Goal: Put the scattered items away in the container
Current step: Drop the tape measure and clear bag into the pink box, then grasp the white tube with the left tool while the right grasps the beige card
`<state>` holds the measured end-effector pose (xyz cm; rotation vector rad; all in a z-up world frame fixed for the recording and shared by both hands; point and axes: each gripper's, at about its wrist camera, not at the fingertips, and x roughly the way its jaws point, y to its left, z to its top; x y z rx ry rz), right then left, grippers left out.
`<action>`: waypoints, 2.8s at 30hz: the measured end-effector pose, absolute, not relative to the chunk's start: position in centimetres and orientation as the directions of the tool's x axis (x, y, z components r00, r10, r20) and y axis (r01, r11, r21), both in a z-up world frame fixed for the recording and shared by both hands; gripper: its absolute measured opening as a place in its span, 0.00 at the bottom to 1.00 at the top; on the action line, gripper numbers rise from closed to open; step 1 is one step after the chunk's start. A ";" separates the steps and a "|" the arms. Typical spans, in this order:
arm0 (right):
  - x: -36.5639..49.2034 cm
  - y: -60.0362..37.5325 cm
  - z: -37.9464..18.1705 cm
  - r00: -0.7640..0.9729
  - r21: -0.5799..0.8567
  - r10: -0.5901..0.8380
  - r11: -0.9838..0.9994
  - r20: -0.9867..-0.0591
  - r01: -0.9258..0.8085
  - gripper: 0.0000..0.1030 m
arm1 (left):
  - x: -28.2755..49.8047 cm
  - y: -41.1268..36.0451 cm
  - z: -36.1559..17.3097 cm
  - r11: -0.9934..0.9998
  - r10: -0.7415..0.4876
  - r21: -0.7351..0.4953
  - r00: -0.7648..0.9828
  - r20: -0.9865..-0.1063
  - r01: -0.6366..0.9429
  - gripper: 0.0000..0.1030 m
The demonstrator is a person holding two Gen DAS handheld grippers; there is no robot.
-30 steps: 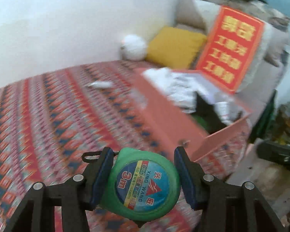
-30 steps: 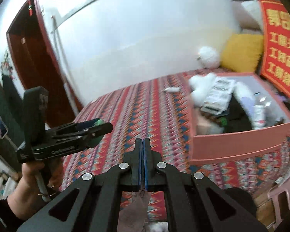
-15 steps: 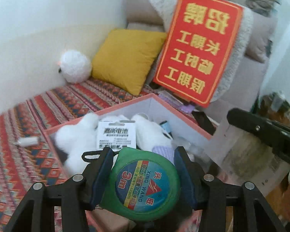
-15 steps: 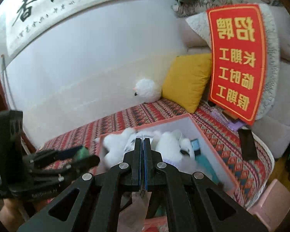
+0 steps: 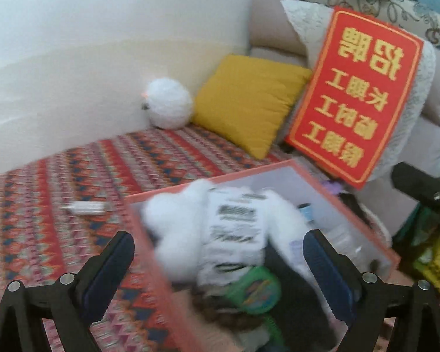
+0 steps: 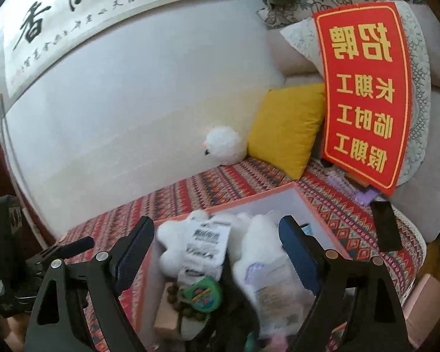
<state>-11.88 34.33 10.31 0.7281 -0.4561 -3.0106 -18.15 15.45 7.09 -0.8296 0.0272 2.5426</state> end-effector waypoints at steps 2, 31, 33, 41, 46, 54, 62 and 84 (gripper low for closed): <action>-10.6 32.6 10.3 -0.888 0.277 -0.101 -0.960 -0.448 -0.030 0.87 | -16.8 13.9 7.0 -0.913 0.379 -0.094 -0.739 -0.557 -0.398 0.94; -10.2 8.3 -1.4 -0.623 0.210 -0.331 -0.942 -0.709 0.261 0.88 | -19.1 -5.9 -1.5 -0.993 0.093 -0.012 -0.723 -0.684 -0.116 0.95; -10.8 7.9 -2.5 -0.605 0.211 -0.338 -0.939 -0.721 0.273 0.88 | -22.1 -5.0 -2.1 -0.985 0.106 0.024 -0.718 -0.688 -0.169 0.95; -14.6 8.6 -7.2 -0.508 0.263 -0.396 -0.912 -0.765 0.315 0.88 | -36.3 2.8 -5.4 -0.857 0.178 0.212 -0.655 -0.734 -0.470 0.95; -16.6 9.6 -9.3 -0.445 0.347 -0.471 -0.876 -0.762 0.334 0.88 | -44.1 8.3 -9.7 -0.722 0.142 0.317 -0.581 -0.802 -0.615 0.95; -17.6 9.6 -11.1 -0.365 0.404 -0.524 -0.842 -0.770 0.358 0.88 | -50.8 12.2 -13.4 -0.656 0.168 0.197 -0.395 -0.903 -0.729 0.53; -18.0 9.1 -13.1 -0.399 0.260 -0.369 -0.918 -0.840 0.301 0.87 | -46.1 10.3 -12.5 -0.758 0.178 0.128 -0.392 -0.903 -0.640 0.30; -29.7 -7.9 -7.4 -0.309 0.511 -0.649 -0.749 -0.695 0.422 0.88 | -19.1 -25.2 -13.8 -0.992 0.083 -0.115 -0.434 -0.897 0.047 0.30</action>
